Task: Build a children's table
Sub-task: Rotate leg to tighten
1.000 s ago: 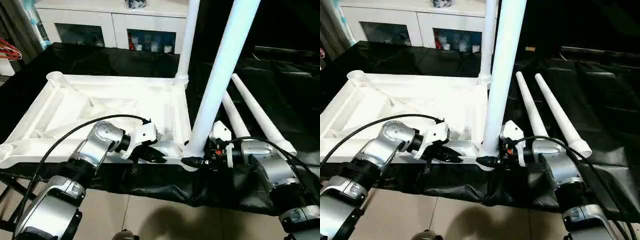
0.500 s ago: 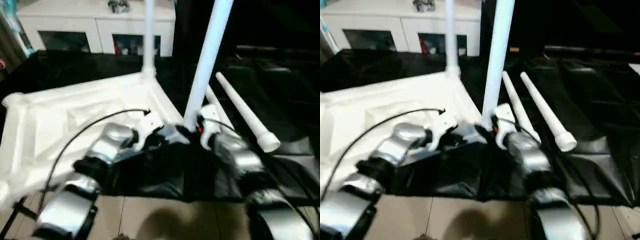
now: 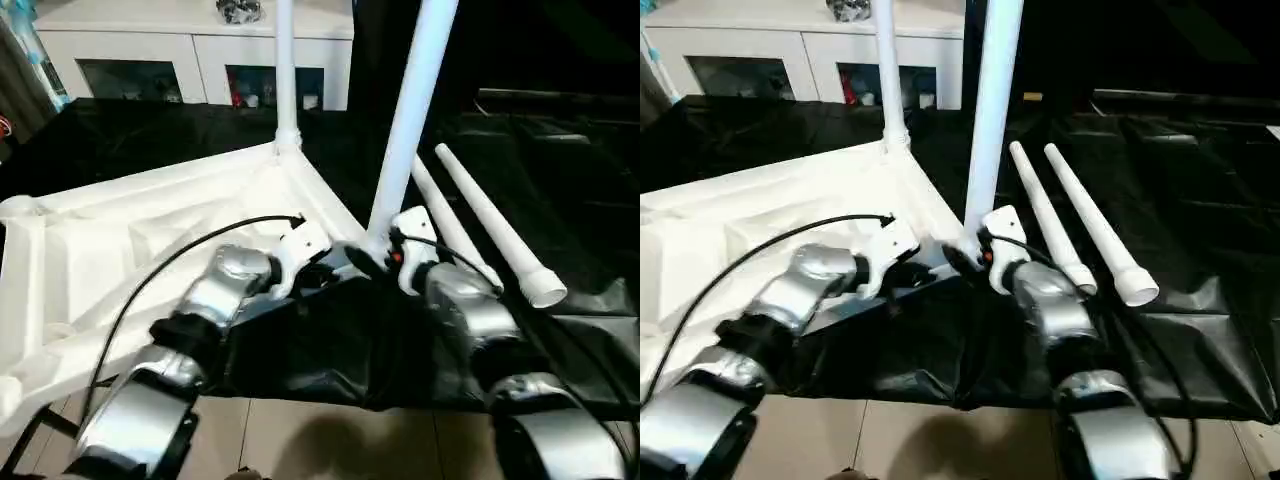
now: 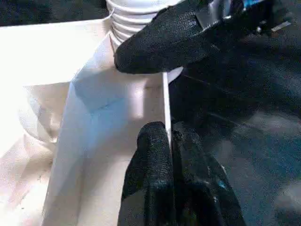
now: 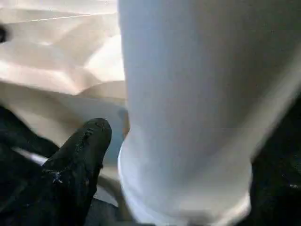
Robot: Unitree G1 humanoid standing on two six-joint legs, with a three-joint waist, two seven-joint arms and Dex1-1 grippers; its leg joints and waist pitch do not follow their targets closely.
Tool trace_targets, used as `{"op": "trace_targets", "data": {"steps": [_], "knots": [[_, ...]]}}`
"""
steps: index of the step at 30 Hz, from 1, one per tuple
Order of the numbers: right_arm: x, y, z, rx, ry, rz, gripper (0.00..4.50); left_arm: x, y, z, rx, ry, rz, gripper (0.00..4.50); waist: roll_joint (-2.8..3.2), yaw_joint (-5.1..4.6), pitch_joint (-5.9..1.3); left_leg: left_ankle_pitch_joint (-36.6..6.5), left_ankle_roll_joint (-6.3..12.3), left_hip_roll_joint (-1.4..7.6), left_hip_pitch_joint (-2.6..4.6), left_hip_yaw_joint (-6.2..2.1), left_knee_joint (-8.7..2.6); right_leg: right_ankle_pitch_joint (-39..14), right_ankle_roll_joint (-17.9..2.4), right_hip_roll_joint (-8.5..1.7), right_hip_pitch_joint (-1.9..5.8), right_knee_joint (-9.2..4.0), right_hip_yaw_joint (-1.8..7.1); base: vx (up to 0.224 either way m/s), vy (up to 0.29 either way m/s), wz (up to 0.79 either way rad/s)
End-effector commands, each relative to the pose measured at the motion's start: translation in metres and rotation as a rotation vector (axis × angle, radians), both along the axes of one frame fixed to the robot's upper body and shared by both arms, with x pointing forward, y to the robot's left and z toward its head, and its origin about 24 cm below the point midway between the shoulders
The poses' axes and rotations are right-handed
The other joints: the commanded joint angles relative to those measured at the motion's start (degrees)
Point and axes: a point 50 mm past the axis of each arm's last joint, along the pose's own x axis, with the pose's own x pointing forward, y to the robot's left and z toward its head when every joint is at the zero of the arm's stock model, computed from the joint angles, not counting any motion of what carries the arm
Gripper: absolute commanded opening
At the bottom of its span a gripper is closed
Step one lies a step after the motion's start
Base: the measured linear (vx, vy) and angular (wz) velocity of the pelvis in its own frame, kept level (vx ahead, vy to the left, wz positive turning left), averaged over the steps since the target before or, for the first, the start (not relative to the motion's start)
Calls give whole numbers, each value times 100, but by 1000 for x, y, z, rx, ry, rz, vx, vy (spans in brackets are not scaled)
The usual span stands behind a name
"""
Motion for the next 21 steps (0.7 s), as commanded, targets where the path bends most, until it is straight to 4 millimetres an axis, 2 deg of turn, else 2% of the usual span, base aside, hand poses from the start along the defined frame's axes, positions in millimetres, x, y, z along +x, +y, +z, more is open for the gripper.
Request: {"op": "trace_targets", "data": {"steps": [1,6,9,13,17,21], "knots": [[-15,22,-5,24,33,223,396,-5,-24,18,-86,-64,-159,0,-14,21,-372,-999,428,411,22,-183,-372,-1551,-1035,-627,287,-426,384,0,0,0],[-29,8,-2,23,37,403,396,-6,-16,19,-78,-48,-202,0,-19,100,-388,-858,549,430,4,-173,-349,-1365,-1055,-620,277,-387,374,0,0,0],[-41,-1,-1,19,67,535,396,-8,-10,19,-66,-22,-248,0,-32,154,-383,-911,558,417,13,-166,-343,-1607,-990,-630,270,-429,373,0,0,0],[-53,-9,2,5,112,655,396,-11,-2,19,-46,15,-303,0,-33,203,-387,-834,593,431,12,-169,-339,-1528,-951,-614,254,-415,374,0,0,0],[-61,-12,4,30,157,720,361,-13,5,18,-23,49,-343,0,-35,222,-393,-794,589,428,-4,-178,-338,-1493,-973,-625,265,-409,367,0,0,0],[-65,-10,4,38,172,738,326,-12,6,18,-25,49,-334,0,-36,269,-392,-827,513,428,8,-179,-341,-1670,-902,-628,251,-429,363,0,0,0]]}}
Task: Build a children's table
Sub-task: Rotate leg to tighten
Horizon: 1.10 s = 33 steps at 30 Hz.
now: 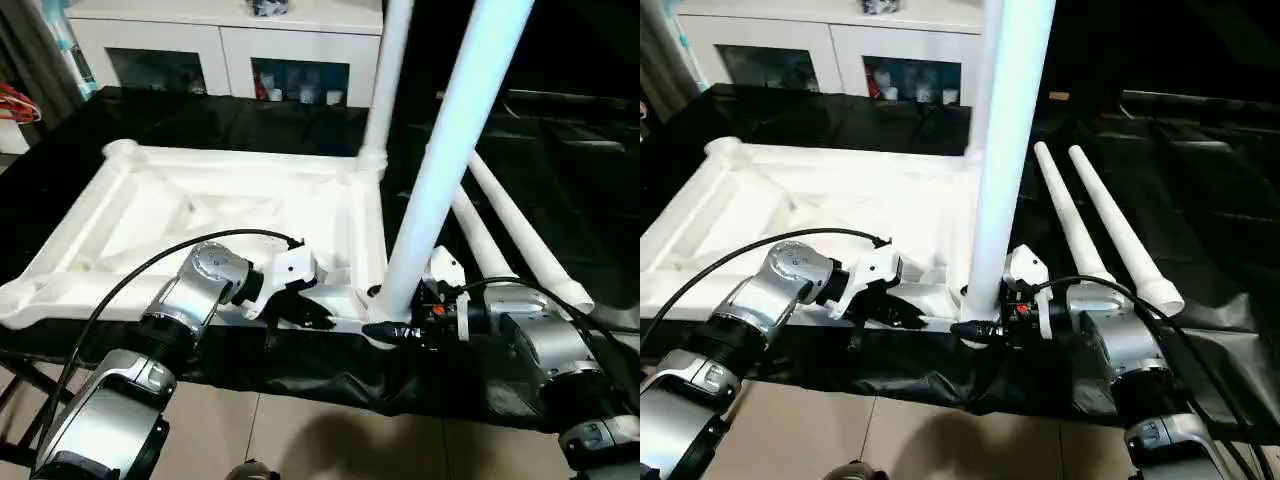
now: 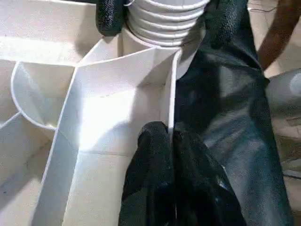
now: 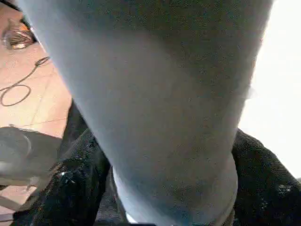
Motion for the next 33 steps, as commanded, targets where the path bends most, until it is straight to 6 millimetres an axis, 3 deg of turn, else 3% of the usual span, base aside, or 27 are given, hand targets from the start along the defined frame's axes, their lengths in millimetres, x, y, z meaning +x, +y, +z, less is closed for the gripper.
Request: {"op": "trace_targets", "data": {"steps": [1,5,10,12,13,15,19,21,23,24,26,28,30,33], "knots": [[-14,22,-7,23,56,157,319,7,-9,14,-54,-67,23,0,-32,-20,-394,-830,479,428,82,-185,-361,-1691,-893,-628,300,-428,366,0,0,0],[-13,29,-9,35,33,113,292,10,-13,15,-76,-90,60,0,-32,-3,-399,-804,441,424,81,-187,-361,-1668,-873,-627,299,-427,364,0,0,0],[-4,39,-15,37,23,-43,283,16,-20,17,-113,-109,145,0,-36,-35,-372,-962,341,414,99,-195,-379,-2053,-780,-631,276,-475,354,0,0,0],[8,45,-24,7,27,-228,283,20,-27,17,-129,-124,213,0,-58,-82,-353,-1068,247,389,93,-206,-391,-2360,-716,-650,281,-507,348,0,0,0],[17,48,-29,-22,15,-350,282,22,-30,17,-128,-139,241,0,-55,-154,-334,-1168,144,376,92,-228,-414,-2644,-658,-659,277,-544,337,0,0,0],[21,49,-33,-41,15,-424,281,23,-33,17,-128,-145,262,0,-43,-243,-336,-1298,69,355,139,-240,-404,-2940,-562,-667,273,-596,332,0,0,0],[31,53,-38,-66,32,-588,278,27,-39,19,-121,-170,320,0,-46,-312,-348,-1255,160,357,136,-222,-405,-2565,-660,-635,269,-564,360,0,0,0],[40,59,-42,-91,60,-763,278,32,-48,22,-124,-203,400,0,-42,-330,-358,-1141,149,372,123,-220,-407,-2317,-755,-637,263,-522,378,0,0,0],[42,70,-40,-89,40,-752,278,34,-55,25,-141,-215,427,0,-44,-349,-355,-1166,114,350,131,-208,-392,-2313,-810,-634,272,-529,368,0,0,0],[43,74,-39,-73,36,-741,312,33,-58,25,-146,-218,424,0,-43,-327,-360,-1131,163,353,123,-205,-388,-2248,-798,-639,284,-523,376,0,0,0],[44,74,-37,-52,42,-741,347,31,-61,24,-145,-221,403,0,-48,-310,-372,-1009,266,367,101,-202,-399,-1910,-845,-627,302,-476,384,0,0,0],[45,75,-36,-42,45,-728,353,29,-63,23,-150,-214,393,0,-43,-313,-363,-1073,279,373,109,-199,-403,-1894,-890,-631,298,-482,382,0,0,0],[45,74,-34,-38,28,-702,392,28,-62,22,-146,-210,377,0,-35,-315,-359,-1145,262,376,117,-199,-406,-1973,-893,-631,298,-493,380,0,0,0],[45,69,-31,-39,-16,-635,395,25,-59,21,-147,-203,336,0,-13,-314,-365,-1168,266,375,111,-199,-401,-1930,-913,-632,307,-489,380,0,0,0]]}}
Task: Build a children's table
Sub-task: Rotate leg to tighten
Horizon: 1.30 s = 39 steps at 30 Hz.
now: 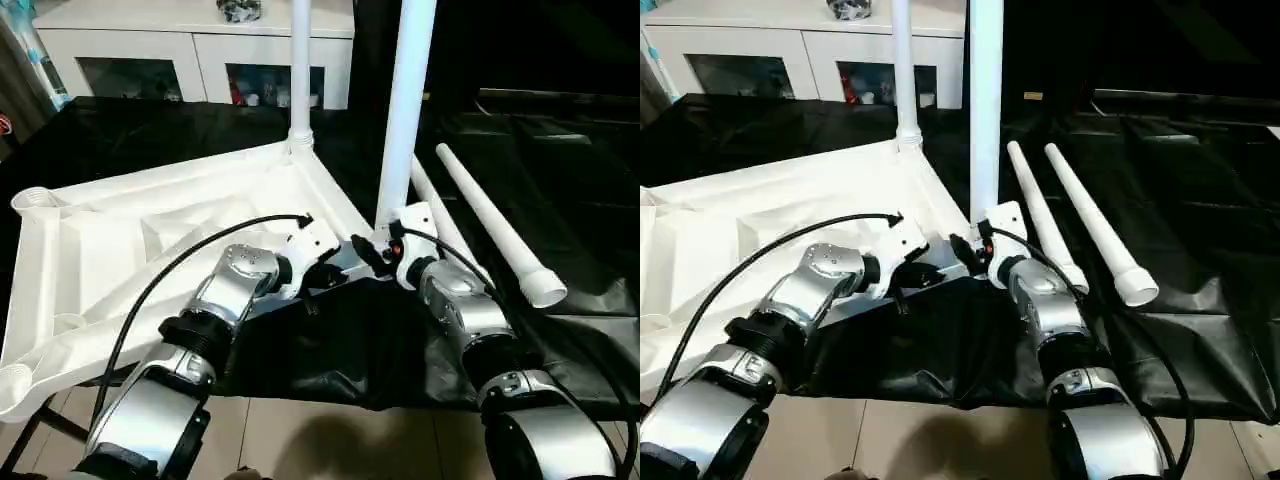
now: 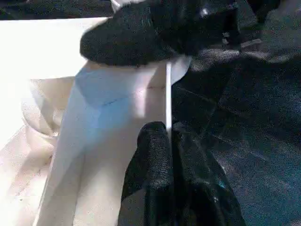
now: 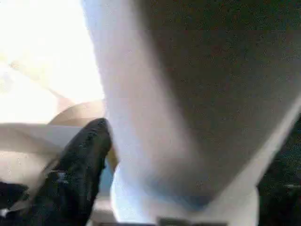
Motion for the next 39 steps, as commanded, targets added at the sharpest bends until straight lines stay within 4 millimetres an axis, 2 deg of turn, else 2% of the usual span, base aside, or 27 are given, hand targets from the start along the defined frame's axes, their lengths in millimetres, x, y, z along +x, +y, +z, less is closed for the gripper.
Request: {"op": "trace_targets", "data": {"steps": [1,2,4,6,8,10,14,15,18,20,23,24,26,35,36,37,39], "knots": [[-18,26,-20,6,90,205,395,-2,-27,25,-102,-96,-129,0,-5,-5,-363,-1155,303,381,46,-202,-384,-1862,-930,-630,288,-485,381,0,0,0],[-19,25,-20,7,86,228,395,-3,-26,25,-102,-94,-139,0,-3,-2,-385,-1011,356,388,29,-198,-372,-1562,-1017,-630,300,-442,388,0,0,0],[-21,22,-19,7,70,287,395,-4,-24,25,-101,-89,-161,0,-10,8,-386,-938,406,386,24,-188,-363,-1396,-1077,-628,302,-426,384,0,0,0],[-28,14,-14,20,48,423,395,-7,-19,25,-102,-69,-220,0,-14,53,-391,-817,534,393,-2,-178,-347,-1186,-1120,-620,333,-395,374,0,0,0],[-32,9,-11,27,43,502,395,-9,-15,24,-96,-57,-253,0,2,59,-389,-783,615,414,-7,-174,-340,-1063,-1157,-607,312,-373,372,0,0,0],[-37,2,-7,29,44,587,395,-11,-10,23,-86,-42,-282,0,-9,70,-395,-838,644,411,-1,-174,-333,-1130,-1151,-607,320,-382,360,0,0,0],[-48,-10,-3,23,69,751,395,-13,0,21,-62,-8,-334,0,-13,111,-367,-1002,573,410,15,-177,-343,-1641,-1040,-611,299,-441,358,0,0,0],[-49,-11,-3,23,74,762,371,-13,1,21,-60,-6,-337,0,-13,133,-367,-1015,563,412,21,-180,-347,-1740,-993,-611,295,-456,358,0,0,0],[-56,-17,-1,16,107,845,360,-15,6,21,-46,10,-364,0,-13,170,-372,-987,545,424,37,-183,-351,-1744,-969,-609,278,-456,366,0,0,0],[-62,-21,0,2,138,910,333,-16,11,21,-34,22,-386,0,-13,206,-382,-915,552,432,34,-180,-343,-1591,-1011,-609,272,-431,369,0,0,0],[-65,-22,0,-1,155,937,322,-16,15,20,-24,30,-398,0,-7,224,-389,-861,558,431,19,-184,-340,-1477,-1031,-617,277,-414,364,0,0,0],[-66,-22,0,0,157,939,300,-16,16,20,-22,33,-401,0,-11,226,-389,-867,538,431,17,-186,-339,-1493,-1030,-622,278,-415,363,0,0,0],[-67,-22,0,1,162,944,291,-16,16,20,-20,35,-403,0,-14,234,-388,-869,514,425,14,-187,-341,-1518,-1005,-620,280,-421,362,0,0,0],[-72,-17,-7,15,167,912,278,-14,16,20,-33,20,-375,0,-12,276,-380,-934,449,420,28,-189,-347,-1805,-883,-622,269,-457,357,0,0,0],[-66,-14,-10,14,142,823,277,-10,13,21,-51,5,-328,0,-4,278,-382,-934,419,427,30,-194,-351,-1804,-887,-629,262,-455,360,0,0,0],[-65,-13,-11,14,139,809,277,-10,13,21,-52,3,-323,0,1,269,-373,-967,400,424,32,-192,-354,-1839,-889,-626,249,-466,359,0,0,0],[-54,-9,-16,25,135,636,276,-5,9,22,-65,-20,-261,0,-12,231,-354,-1136,276,400,50,-206,-373,-2190,-833,-648,255,-517,348,0,0,0]]}}
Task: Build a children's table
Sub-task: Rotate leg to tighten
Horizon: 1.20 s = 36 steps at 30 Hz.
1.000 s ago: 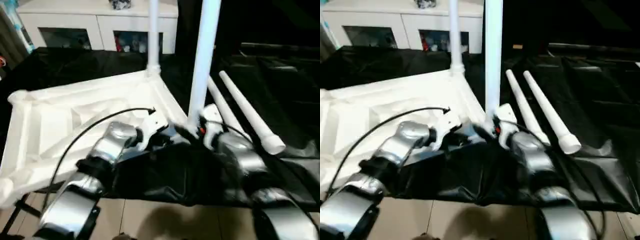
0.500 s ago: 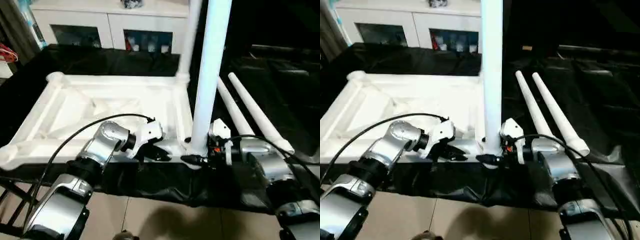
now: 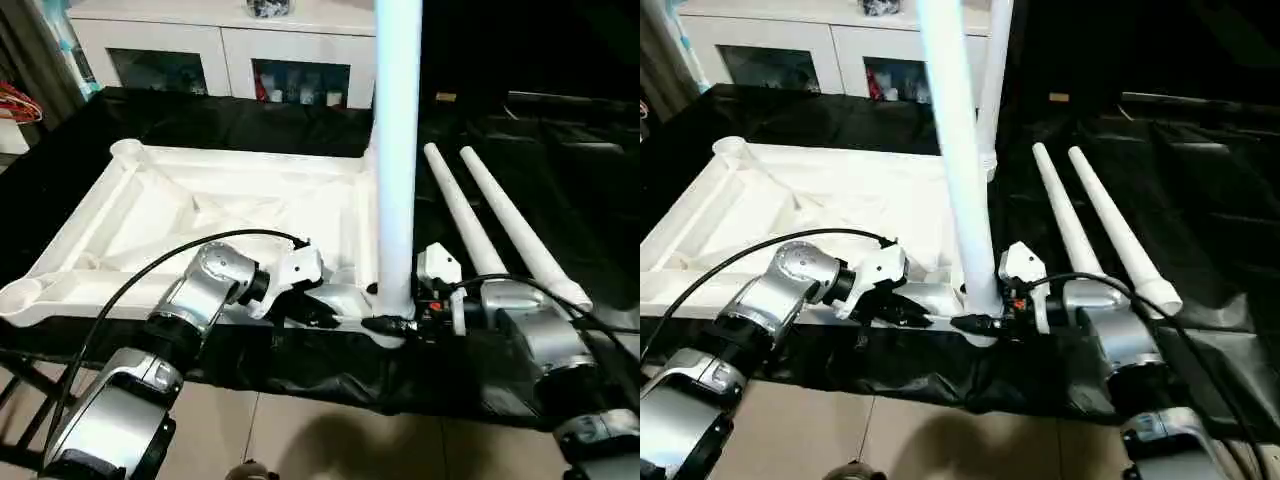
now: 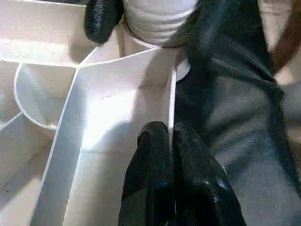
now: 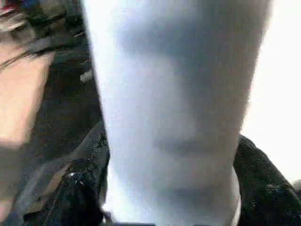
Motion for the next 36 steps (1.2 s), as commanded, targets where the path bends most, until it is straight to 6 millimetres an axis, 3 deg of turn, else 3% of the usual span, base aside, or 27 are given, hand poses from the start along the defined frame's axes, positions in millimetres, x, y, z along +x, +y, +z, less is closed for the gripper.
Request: {"op": "trace_targets", "data": {"steps": [1,3,7,12,15,20,23,24,25,26,27,29,31,32,36], "knots": [[-1,25,-22,-6,84,-82,274,17,-17,22,-89,-118,127,0,-9,-46,-346,-1198,232,390,89,-208,-397,-2310,-807,-649,266,-539,348,0,0,0],[9,31,-28,-4,84,-248,273,21,-24,23,-110,-133,174,0,-4,-167,-309,-1528,103,378,137,-241,-424,-2882,-667,-646,245,-614,323,0,0,0],[17,45,-33,42,105,-428,272,24,-39,24,-142,-154,232,0,-2,-265,-304,-1654,58,355,174,-249,-422,-3098,-604,-657,228,-672,326,0,0,0],[16,66,-33,111,123,-454,272,24,-51,23,-146,-171,247,0,9,-254,-346,-1352,207,390,126,-231,-442,-2317,-775,-644,274,-572,373,0,0,0],[17,67,-32,131,117,-459,272,23,-49,23,-145,-183,241,0,8,-248,-343,-1253,268,385,105,-214,-436,-2029,-916,-648,296,-534,380,0,0,0],[23,59,-31,141,96,-521,272,29,-36,30,-195,-234,306,0,53,-265,-335,-1413,211,394,124,-223,-443,-2186,-939,-653,288,-556,375,0,0,0],[23,56,-30,151,91,-531,272,32,-32,34,-233,-234,351,56,45,-264,-336,-1362,224,391,115,-215,-438,-2104,-957,-645,294,-537,382,0,0,0],[24,54,-30,159,88,-534,272,32,-25,42,-330,-191,377,59,20,-258,-354,-1231,259,389,90,-203,-423,-1909,-1052,-661,324,-507,383,0,0,0],[24,54,-30,159,88,-534,272,32,-25,42,-330,-191,377,64,41,-242,-370,-1161,255,403,72,-209,-418,-1756,-1133,-679,339,-474,384,0,0,0],[23,53,-30,164,87,-533,272,31,-22,47,-391,-156,374,73,42,-257,-370,-1062,280,436,53,-221,-440,-1496,-1161,-671,327,-453,390,0,0,0],[23,52,-30,166,86,-533,271,31,-21,49,-416,-140,368,97,39,-248,-374,-1063,294,413,67,-201,-420,-1440,-1217,-651,333,-436,372,0,0,0],[23,51,-30,172,84,-535,271,29,-18,53,-474,-95,349,104,36,-245,-372,-931,348,421,43,-193,-422,-1236,-1277,-633,332,-405,372,0,0,0],[23,51,-30,179,83,-535,270,28,-17,57,-517,-58,331,112,24,-245,-345,-984,372,416,45,-173,-419,-1376,-1268,-635,326,-419,374,0,0,0],[23,51,-30,185,81,-533,270,29,-17,60,-557,-27,322,112,55,-240,-343,-1015,362,411,50,-168,-416,-1468,-1252,-638,321,-433,373,0,0,0],[24,52,-29,189,72,-526,270,37,-18,64,-586,-28,384,156,49,-261,-334,-1177,300,386,82,-162,-415,-1852,-1090,-601,295,-493,366,0,0,0]]}}
